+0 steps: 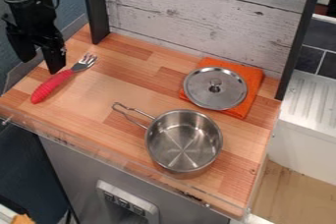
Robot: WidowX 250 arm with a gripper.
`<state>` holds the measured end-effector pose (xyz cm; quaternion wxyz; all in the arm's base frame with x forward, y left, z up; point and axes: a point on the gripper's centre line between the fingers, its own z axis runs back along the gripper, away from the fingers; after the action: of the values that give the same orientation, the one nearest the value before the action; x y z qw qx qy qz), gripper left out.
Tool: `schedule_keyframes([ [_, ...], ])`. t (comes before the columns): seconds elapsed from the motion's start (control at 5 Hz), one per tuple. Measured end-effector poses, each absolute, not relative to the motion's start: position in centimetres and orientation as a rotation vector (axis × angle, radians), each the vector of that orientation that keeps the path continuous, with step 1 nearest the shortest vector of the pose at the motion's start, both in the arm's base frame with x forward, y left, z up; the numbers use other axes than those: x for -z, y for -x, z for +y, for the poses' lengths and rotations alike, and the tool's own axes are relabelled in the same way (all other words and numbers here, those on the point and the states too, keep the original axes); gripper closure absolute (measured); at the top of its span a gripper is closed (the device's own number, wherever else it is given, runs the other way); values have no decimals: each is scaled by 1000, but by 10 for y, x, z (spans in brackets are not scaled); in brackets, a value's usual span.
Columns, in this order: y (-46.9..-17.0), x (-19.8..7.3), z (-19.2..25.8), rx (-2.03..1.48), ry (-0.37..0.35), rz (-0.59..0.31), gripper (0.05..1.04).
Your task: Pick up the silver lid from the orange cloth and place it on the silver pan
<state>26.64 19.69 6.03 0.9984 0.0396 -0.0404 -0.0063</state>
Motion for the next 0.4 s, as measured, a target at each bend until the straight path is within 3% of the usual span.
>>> schedule_keyframes([
  [0.4,-271,-48,182,55,-52,-52,84],
])
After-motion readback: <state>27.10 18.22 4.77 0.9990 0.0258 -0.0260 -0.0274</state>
